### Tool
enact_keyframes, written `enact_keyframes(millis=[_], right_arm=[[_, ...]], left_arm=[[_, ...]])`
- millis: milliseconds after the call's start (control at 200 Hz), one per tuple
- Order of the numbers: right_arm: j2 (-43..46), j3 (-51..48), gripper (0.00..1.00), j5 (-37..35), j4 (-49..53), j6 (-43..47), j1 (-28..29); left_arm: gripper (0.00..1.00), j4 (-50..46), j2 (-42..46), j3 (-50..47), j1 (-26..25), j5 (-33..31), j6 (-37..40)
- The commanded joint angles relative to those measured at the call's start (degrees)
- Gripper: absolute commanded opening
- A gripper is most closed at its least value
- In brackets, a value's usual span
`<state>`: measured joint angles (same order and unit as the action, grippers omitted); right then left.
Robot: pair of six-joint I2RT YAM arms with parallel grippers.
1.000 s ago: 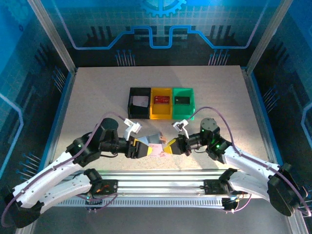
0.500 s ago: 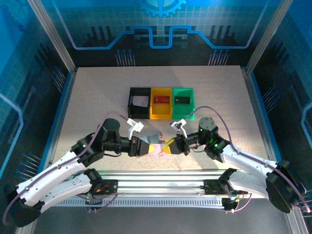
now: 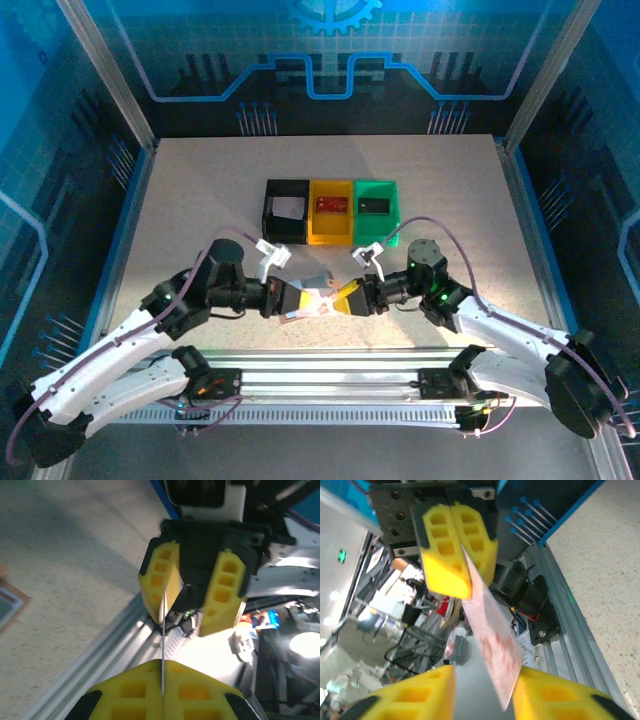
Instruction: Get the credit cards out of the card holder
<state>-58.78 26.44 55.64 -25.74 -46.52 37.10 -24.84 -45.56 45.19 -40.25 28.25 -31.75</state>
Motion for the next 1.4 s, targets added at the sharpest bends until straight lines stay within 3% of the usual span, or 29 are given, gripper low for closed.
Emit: enact_keyframes(millis=[0, 90, 165, 250, 605, 765, 1000, 1396], right_arm=[[5.15, 4.34, 0.54, -8.29, 18.67, 10.50, -1.80], [8.88, 8.02, 0.71, -17.11, 31.59, 17.11, -2.16], [10.95, 10.56, 0.81, -22.02, 37.74, 19.80, -2.30], [13.29, 13.60, 1.00, -27.81, 44.38, 21.84, -2.48], [21.76, 25.99, 1.00, -49.39, 66.55, 26.49, -2.21], [24.55, 28.62, 1.00, -54.53, 71.66, 29.82, -2.17], [27.72, 27.39, 1.00, -58.09, 74.87, 34.62, -2.20], [30.25, 21.93, 1.00, -58.57, 73.37, 32.46, -2.29]], left_arm=[[0.00, -9.01, -2.21, 6.05, 4.92, -4.59, 5.76], [0.00, -12.13, -5.88, 9.86, 10.80, -4.53, 8.33], [0.00, -13.06, -10.02, 12.91, 15.25, -4.31, 10.08], [0.00, -13.09, -15.52, 16.70, 18.78, -4.54, 11.75], [0.00, -19.97, -42.53, 37.42, 25.61, -8.94, 21.86], [0.00, -21.57, -50.24, 44.32, 27.43, -8.92, 24.74], [0.00, -25.26, -59.62, 53.82, 30.58, -10.26, 26.44], [0.00, -27.43, -72.06, 62.30, 31.99, -7.41, 25.41]])
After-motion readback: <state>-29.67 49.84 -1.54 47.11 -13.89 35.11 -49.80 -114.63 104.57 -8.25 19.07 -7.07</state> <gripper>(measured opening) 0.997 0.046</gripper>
